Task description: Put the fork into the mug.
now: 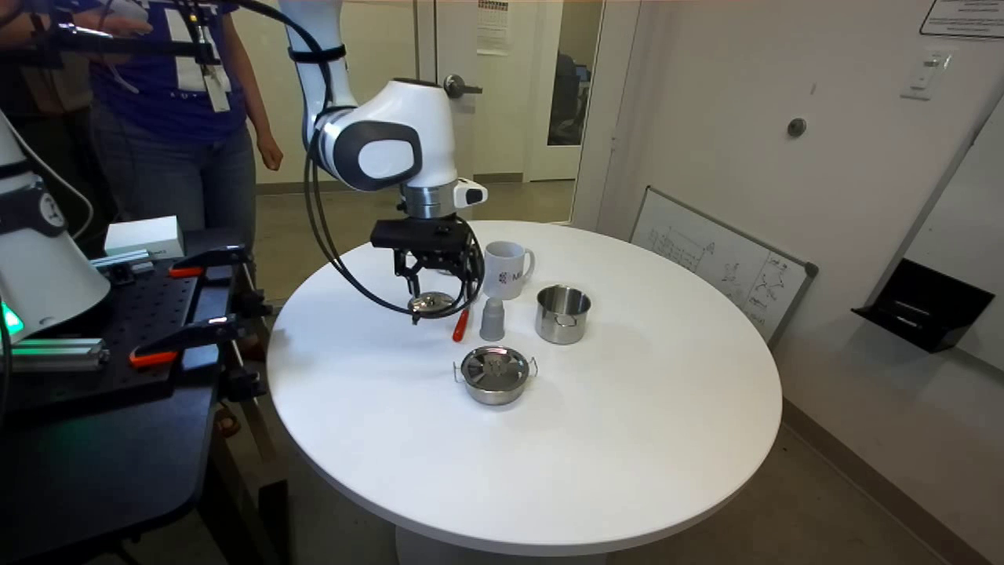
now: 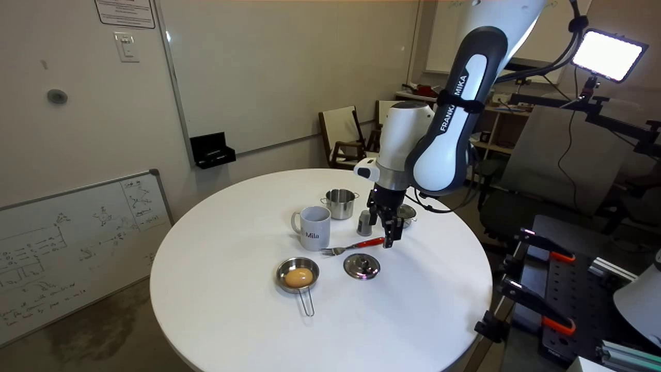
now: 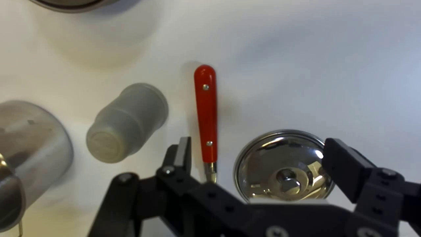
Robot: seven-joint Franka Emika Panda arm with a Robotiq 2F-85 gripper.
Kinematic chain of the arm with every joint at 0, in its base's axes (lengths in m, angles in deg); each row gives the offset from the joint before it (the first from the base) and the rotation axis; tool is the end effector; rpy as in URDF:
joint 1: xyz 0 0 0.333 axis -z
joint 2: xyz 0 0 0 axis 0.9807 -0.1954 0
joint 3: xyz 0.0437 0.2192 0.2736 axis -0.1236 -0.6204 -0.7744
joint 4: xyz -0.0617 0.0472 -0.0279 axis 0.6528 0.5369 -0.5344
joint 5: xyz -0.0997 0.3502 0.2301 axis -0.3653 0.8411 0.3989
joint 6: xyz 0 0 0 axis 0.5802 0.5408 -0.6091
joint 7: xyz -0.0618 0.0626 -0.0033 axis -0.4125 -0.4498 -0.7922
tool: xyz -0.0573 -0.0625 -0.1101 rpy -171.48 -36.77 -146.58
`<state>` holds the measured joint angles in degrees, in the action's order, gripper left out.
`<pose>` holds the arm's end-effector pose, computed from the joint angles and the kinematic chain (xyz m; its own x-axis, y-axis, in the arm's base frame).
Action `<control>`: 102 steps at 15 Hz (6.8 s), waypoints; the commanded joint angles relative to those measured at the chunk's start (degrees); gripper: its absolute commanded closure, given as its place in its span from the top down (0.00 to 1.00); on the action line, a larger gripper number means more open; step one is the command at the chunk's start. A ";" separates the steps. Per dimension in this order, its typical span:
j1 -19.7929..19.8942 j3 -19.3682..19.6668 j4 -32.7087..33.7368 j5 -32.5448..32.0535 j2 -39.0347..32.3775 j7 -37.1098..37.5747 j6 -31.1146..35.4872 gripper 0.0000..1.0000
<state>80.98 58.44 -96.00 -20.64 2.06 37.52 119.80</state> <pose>0.5225 -0.0086 0.0285 0.5496 0.8349 0.0302 0.8299 -0.5498 0.0949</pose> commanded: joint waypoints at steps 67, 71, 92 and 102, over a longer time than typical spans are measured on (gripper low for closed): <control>-8.37 4.36 15.89 -41.55 12.26 17.53 -32.67 0.05; -8.72 1.90 18.21 -46.74 9.76 20.86 -36.30 0.05; -12.84 -4.72 24.25 -67.24 2.76 30.78 -60.11 0.05; -12.70 -6.56 24.48 -67.85 1.29 30.01 -60.69 0.05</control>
<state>68.53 52.30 -72.98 -87.20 4.43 67.53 61.15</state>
